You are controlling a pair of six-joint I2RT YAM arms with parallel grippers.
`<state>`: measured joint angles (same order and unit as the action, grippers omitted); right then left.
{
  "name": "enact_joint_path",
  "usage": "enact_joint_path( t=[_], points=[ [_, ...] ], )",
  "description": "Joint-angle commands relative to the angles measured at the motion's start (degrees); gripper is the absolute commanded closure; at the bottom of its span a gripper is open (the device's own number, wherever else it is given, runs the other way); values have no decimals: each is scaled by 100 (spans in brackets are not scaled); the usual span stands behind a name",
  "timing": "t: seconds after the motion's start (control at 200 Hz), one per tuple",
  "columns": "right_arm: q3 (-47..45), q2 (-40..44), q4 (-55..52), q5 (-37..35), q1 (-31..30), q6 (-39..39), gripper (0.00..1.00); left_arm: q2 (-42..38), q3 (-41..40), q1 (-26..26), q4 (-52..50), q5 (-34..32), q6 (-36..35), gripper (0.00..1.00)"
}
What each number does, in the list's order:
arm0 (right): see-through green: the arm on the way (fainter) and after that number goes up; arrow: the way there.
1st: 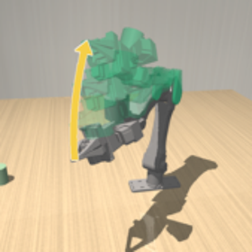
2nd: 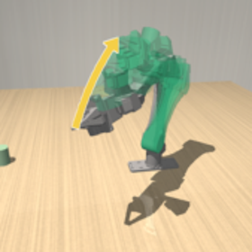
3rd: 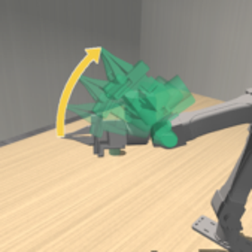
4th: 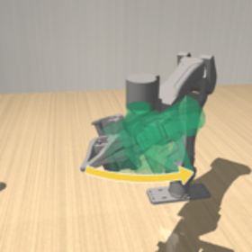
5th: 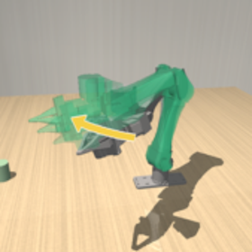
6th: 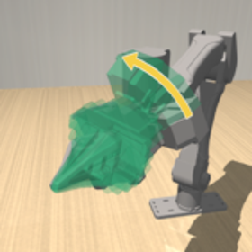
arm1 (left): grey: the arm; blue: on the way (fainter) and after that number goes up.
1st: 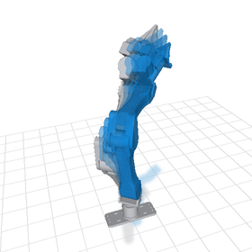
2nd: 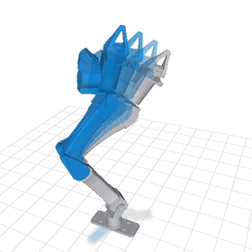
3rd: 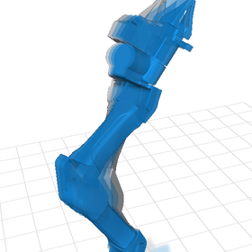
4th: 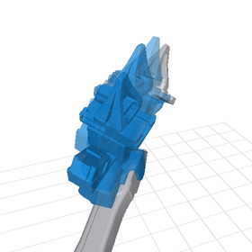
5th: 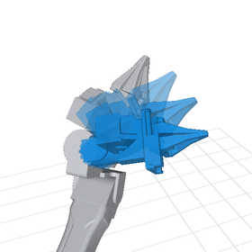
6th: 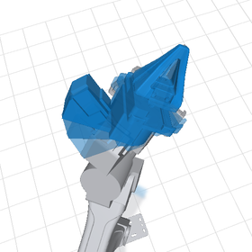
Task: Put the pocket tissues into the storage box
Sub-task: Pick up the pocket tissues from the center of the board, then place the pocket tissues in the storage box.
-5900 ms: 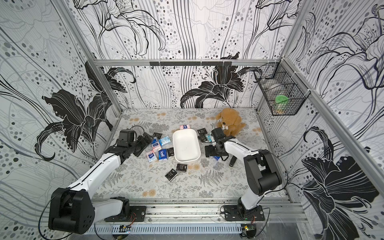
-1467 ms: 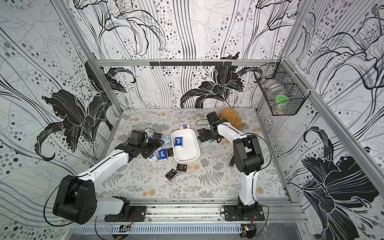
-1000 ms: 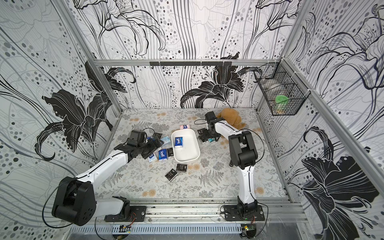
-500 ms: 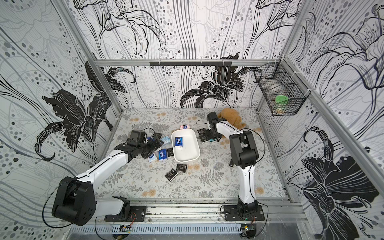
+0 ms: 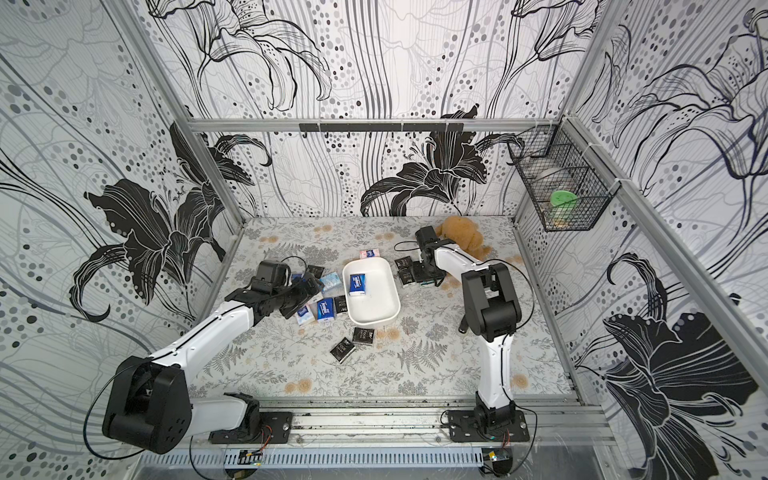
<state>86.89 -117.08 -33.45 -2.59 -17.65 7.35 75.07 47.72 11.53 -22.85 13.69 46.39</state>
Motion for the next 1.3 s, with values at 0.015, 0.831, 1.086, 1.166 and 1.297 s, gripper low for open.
enact_joint_path(
  t=[0.015, 0.831, 1.086, 1.166, 1.297],
  points=[
    [-366, 907, -37, 246, -6, 656, 54, -114, -60, -275, 20, -224, -77, 3],
    [735, 259, -196, -393, -2160, 2182, 51, 31, 87, -538, -547, -745, -436, 3],
    [1350, -524, -352, -541, -2164, 2322, 49, -73, 193, -538, -808, -1161, -606, 3],
    [1443, -668, -322, -559, -2164, 2382, 48, -113, 193, -544, -833, -1243, -618, 3],
    [1670, -921, -363, -624, -2164, 2399, 45, -182, 217, -540, -851, -1324, -724, 3]
  ],
)
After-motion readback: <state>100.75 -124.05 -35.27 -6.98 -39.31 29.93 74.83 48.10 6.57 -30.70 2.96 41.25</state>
